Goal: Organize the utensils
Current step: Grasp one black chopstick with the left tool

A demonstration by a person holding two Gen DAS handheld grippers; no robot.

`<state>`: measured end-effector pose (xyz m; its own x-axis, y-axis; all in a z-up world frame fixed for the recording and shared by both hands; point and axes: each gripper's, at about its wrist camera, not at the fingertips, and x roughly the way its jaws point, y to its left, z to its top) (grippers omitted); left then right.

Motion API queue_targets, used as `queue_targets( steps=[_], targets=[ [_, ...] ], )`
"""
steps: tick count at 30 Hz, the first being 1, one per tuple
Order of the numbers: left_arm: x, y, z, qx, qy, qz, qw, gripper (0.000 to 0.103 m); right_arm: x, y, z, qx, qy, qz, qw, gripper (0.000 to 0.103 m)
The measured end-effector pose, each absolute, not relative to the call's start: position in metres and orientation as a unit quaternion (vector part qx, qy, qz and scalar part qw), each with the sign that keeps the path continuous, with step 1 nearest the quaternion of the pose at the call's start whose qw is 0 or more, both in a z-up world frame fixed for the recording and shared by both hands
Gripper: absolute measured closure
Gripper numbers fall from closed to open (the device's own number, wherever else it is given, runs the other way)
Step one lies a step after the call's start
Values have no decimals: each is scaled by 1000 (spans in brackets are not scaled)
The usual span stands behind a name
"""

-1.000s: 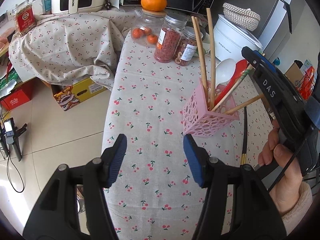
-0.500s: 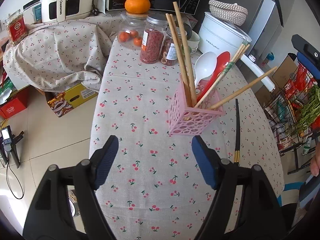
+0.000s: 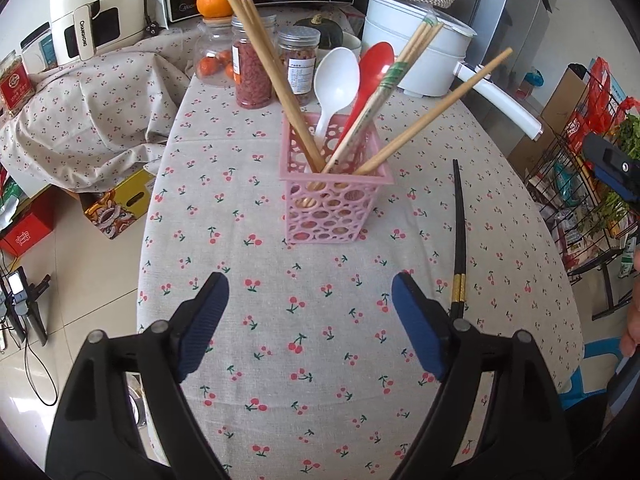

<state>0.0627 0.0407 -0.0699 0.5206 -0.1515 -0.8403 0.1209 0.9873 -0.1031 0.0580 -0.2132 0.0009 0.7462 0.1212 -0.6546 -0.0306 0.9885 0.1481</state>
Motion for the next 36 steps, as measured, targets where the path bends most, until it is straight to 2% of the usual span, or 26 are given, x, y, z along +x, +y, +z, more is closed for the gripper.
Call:
queue_targets(
  steps=[8, 15, 18, 20, 23, 30, 32, 36],
  targets=[
    [64, -8, -87, 44, 500, -102, 859, 18, 62, -240, -30, 52, 417, 23, 907, 9],
    [73, -56, -110, 25, 560, -160, 812, 19, 69, -284, -51, 116, 458, -20, 881, 9],
    [83, -84, -119, 54, 572, -179, 798, 33, 75, -297, -59, 128, 471, -36, 872, 9],
    [93, -101, -120, 69, 568, -182, 800, 47, 78, -302, -63, 135, 480, -34, 866, 9],
    [113, -118, -121, 49, 568, -186, 800, 59, 81, -311, -66, 142, 487, -38, 861, 9],
    [167, -138, -127, 27, 564, -167, 808, 72, 85, -331, -78, 190, 514, -35, 836, 9],
    [177, -140, -133, 21, 570, -161, 805, 82, 86, -333, -80, 194, 516, -35, 833, 9],
    [189, -147, -142, 20, 576, -154, 803, 90, 87, -338, -78, 207, 514, -29, 832, 9]
  ],
)
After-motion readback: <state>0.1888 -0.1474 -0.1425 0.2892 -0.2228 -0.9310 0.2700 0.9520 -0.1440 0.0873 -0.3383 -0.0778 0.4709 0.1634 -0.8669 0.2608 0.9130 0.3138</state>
